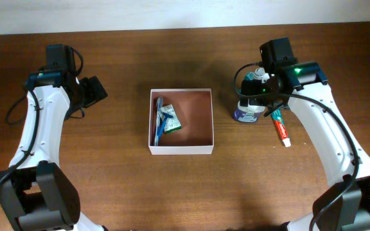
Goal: Pack container
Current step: 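Move right gripper over the Colgate toothpaste tube, then lower right gripper and grasp the toothpaste tube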
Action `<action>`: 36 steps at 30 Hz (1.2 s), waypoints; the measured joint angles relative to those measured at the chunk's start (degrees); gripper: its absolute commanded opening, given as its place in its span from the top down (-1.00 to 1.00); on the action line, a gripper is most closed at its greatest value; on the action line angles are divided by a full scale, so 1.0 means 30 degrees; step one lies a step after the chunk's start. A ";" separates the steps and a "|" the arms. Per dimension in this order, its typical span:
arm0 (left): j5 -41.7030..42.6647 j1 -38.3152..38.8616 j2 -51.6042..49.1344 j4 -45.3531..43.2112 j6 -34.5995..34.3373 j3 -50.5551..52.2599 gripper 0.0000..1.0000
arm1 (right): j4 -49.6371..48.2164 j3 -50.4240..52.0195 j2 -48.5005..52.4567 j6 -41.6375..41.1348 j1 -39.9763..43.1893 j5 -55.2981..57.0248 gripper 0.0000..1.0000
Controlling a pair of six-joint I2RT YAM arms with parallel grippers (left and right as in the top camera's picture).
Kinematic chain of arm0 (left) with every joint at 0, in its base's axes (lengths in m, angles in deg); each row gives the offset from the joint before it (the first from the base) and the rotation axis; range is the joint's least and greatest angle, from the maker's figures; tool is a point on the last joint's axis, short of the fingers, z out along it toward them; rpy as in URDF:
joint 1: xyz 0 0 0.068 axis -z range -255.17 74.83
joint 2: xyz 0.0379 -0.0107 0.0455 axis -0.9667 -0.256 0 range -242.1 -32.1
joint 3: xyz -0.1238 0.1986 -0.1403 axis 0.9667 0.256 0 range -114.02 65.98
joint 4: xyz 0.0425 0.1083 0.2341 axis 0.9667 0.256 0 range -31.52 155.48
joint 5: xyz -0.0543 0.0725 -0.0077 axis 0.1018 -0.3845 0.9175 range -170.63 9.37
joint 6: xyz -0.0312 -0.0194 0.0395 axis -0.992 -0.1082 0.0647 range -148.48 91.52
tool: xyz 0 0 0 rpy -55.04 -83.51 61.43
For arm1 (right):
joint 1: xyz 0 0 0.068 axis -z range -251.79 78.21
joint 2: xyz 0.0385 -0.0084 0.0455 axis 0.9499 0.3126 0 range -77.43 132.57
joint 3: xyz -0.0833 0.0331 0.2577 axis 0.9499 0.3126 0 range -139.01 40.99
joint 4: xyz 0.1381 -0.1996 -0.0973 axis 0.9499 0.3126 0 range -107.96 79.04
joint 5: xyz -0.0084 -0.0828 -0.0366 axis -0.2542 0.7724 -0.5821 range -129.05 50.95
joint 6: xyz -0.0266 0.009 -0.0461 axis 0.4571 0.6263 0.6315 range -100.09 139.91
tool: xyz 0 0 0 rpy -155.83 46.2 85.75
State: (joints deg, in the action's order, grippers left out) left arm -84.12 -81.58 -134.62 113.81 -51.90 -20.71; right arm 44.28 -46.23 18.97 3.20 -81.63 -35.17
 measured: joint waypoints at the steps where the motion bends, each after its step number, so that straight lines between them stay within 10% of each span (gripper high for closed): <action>1: 0.0000 0.0000 0.0000 -0.0007 0.0000 0.0000 -0.99 | -0.0044 0.0000 0.0000 0.0007 0.0000 0.0000 -0.97; 22: 0.0000 0.0000 0.0000 0.0000 0.0000 0.0000 -0.99 | 0.3687 -0.0801 -0.1953 0.1086 0.0124 0.1406 -0.97; 36: 0.0000 0.0000 0.0000 0.0000 0.0000 0.0000 -0.99 | 0.4393 0.1384 -0.3118 0.4240 0.5005 -0.0750 -0.96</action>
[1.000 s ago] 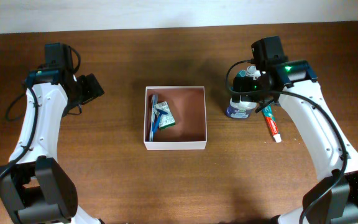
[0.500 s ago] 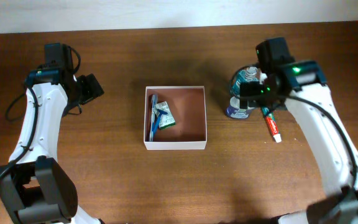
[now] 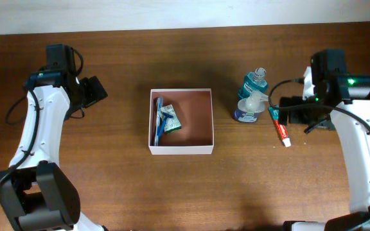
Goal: Pack container
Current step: 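Lower right gripper and grasp the toothpaste tube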
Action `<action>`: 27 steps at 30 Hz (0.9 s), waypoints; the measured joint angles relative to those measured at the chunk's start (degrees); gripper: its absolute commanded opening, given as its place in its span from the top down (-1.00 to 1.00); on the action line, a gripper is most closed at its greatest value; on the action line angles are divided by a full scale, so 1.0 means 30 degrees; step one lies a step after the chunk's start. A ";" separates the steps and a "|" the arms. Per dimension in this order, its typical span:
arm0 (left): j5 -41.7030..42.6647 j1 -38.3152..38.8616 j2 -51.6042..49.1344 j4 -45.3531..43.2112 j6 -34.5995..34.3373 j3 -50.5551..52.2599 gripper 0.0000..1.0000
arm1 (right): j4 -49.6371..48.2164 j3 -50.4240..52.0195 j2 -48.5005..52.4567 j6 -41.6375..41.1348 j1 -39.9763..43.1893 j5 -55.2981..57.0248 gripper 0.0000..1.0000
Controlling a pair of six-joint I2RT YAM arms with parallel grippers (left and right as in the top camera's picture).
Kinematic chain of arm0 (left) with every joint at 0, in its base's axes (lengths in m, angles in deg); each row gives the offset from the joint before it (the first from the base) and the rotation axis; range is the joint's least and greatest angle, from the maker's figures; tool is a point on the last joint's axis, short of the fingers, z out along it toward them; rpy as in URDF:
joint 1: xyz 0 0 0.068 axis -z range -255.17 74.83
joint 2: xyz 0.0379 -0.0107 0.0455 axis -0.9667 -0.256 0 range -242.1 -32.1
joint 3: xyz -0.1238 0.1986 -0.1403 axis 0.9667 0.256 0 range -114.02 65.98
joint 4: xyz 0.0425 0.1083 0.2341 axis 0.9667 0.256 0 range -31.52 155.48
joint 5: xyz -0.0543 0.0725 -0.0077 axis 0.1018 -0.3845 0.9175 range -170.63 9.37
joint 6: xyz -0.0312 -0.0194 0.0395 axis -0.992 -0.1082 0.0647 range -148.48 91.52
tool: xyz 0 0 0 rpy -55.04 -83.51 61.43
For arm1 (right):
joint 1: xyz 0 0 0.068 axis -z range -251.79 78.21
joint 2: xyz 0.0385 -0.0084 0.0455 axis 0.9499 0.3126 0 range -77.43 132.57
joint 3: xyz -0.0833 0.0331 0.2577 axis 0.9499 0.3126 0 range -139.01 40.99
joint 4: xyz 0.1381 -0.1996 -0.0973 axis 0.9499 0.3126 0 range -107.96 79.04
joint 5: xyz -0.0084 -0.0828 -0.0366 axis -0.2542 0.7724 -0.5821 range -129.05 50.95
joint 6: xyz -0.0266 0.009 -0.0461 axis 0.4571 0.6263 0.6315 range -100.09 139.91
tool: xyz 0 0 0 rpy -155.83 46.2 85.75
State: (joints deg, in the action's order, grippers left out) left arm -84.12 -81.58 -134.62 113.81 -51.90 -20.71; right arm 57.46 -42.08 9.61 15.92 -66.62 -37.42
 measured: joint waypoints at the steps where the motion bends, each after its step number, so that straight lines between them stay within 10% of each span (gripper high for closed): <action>1: 0.0000 0.0000 0.0000 0.0000 0.0000 0.0000 -0.99 | -0.0284 0.0364 0.0000 0.0211 0.0168 -0.0153 -0.97; 27: 0.0000 0.0000 0.0000 -0.0007 0.0000 0.0000 -0.99 | -1.2735 0.8823 0.0197 0.2339 0.0539 -0.0219 -0.77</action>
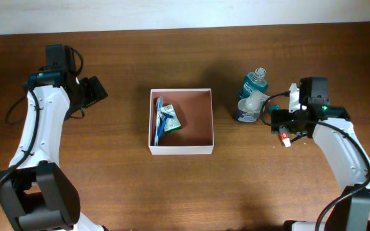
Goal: Pack container
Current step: 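Lower right gripper and grasp the toothpaste tube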
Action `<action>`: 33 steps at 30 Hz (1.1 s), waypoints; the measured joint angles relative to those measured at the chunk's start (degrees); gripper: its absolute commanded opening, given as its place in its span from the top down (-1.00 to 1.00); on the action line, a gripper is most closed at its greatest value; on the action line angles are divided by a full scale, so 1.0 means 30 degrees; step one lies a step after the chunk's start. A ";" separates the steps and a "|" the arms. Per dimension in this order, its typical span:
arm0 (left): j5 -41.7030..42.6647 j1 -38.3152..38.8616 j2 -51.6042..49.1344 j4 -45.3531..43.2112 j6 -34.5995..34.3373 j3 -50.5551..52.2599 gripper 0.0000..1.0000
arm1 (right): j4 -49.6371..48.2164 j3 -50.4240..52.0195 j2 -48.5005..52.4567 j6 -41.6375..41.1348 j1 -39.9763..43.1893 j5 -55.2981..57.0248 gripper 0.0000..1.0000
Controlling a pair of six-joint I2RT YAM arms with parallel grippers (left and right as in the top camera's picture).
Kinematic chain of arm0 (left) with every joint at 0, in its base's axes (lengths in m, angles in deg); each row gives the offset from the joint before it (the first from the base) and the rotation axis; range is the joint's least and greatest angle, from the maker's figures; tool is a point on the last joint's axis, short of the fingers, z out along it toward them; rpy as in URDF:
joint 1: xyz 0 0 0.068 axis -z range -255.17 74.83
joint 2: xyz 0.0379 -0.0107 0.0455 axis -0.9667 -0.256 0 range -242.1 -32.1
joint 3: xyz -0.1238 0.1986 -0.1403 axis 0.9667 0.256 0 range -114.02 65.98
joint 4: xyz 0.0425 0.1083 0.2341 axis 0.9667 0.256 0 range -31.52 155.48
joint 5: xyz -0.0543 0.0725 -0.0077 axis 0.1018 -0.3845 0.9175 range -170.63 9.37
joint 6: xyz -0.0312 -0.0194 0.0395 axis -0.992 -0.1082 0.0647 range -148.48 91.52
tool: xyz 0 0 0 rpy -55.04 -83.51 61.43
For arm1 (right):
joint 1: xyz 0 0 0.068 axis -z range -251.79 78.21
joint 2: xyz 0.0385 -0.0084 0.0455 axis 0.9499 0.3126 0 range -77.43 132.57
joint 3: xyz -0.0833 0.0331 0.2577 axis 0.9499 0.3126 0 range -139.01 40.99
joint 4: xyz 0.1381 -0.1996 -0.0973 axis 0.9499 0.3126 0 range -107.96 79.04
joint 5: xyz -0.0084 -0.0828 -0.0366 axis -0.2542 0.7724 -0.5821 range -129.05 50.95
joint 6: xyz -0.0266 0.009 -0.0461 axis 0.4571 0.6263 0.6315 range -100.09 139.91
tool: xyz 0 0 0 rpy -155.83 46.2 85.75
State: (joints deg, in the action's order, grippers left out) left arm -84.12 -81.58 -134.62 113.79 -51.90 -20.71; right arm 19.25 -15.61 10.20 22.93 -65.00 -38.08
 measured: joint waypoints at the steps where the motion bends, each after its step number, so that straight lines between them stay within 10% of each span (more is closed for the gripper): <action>1: 0.0000 0.0000 0.0000 0.0007 0.0000 0.0000 -0.99 | -0.0423 0.0233 0.0058 0.0066 -0.0007 0.0015 -0.78; 21: 0.0000 0.0000 0.0000 0.0000 0.0000 0.0000 -0.99 | -0.3286 0.1341 0.3643 0.2157 0.0000 0.0219 -0.75; 33: 0.0000 0.0007 0.0000 0.0000 0.0000 0.0000 -0.99 | -0.3570 0.1311 0.3971 0.2251 0.0000 0.0372 -0.06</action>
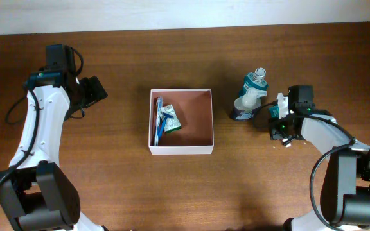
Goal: Pack container
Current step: 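Lower right gripper and grasp the toothpaste tube, then lift the Colgate tube with right gripper off the table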
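A white-rimmed box (205,122) with a brown floor stands mid-table, holding a blue toothbrush (158,119) and a green packet (170,119) on its left side. To its right a teal mouthwash bottle (255,85) stands beside a white bottle (244,104). The red-and-white toothpaste tube (286,142) lies just right of them, mostly covered by my right gripper (277,126), which is low over it; its fingers are hidden. My left gripper (96,90) hangs far left, apparently open and empty.
Bare brown tabletop surrounds the box. The two bottles stand close against the left side of my right gripper. The table's far edge meets a pale wall at the top of the overhead view.
My right arm has drawn in and its gripper now sits lower and slightly left, covering most of the toothpaste tube. The tube's white end is where it was. The left arm is unchanged.
My right gripper was first over the two bottles. Then it was off to the right of the toothpaste tube. Then it hovered at the tube, and now it rests down over it. The box contents and left arm stayed the same throughout.
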Action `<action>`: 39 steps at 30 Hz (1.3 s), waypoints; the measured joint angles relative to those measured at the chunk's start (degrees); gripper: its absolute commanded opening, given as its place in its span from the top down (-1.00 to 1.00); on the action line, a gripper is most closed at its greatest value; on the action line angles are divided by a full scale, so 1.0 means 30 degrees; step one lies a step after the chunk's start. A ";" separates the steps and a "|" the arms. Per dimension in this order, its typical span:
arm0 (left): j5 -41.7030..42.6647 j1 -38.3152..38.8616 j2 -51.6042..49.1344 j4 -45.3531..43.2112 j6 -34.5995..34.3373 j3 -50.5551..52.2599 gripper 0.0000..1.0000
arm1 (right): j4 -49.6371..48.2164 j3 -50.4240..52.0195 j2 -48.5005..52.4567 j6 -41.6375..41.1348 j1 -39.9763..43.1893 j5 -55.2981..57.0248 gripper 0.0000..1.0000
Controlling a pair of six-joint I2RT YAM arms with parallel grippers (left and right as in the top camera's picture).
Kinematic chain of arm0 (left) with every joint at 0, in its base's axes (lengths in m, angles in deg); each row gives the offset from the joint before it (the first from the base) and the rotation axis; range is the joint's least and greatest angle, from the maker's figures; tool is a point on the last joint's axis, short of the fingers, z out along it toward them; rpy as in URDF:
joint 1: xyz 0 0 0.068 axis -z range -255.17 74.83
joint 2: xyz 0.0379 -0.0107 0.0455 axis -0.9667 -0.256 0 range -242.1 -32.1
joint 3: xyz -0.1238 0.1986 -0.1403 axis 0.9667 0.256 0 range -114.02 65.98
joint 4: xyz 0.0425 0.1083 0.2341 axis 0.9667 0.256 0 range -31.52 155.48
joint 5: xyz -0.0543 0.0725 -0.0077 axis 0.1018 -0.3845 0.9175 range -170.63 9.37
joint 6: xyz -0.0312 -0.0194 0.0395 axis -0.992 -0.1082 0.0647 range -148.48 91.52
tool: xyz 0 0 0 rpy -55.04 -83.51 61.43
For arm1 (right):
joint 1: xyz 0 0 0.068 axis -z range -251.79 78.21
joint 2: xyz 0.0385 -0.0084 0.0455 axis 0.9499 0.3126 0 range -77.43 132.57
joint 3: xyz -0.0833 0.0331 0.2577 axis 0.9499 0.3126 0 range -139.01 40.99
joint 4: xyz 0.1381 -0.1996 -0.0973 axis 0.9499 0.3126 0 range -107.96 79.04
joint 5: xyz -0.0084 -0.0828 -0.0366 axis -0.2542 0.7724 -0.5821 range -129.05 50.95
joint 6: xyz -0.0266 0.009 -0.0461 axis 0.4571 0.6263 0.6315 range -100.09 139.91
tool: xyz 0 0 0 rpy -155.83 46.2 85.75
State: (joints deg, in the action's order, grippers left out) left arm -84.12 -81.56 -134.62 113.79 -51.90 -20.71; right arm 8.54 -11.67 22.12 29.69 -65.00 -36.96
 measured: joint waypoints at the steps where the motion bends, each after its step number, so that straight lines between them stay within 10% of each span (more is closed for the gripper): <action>1: -0.0007 0.0000 0.0000 0.0007 0.0000 0.0000 -0.99 | 0.0015 0.0000 0.0007 0.0000 0.0000 -0.0007 0.01; 22: 0.0000 0.0000 0.0000 0.0007 0.0000 0.0000 -0.99 | 0.0947 -0.0095 0.0022 -0.0233 -0.0007 0.0015 0.72; 39: 0.0000 -0.0007 0.0000 0.0007 0.0000 0.0000 -0.99 | 0.2965 -0.0415 0.0015 -0.3228 0.0000 0.0036 0.92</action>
State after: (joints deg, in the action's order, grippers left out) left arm -84.12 -81.58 -134.62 113.81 -51.90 -20.71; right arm 17.44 -12.92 22.16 20.01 -65.00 -36.85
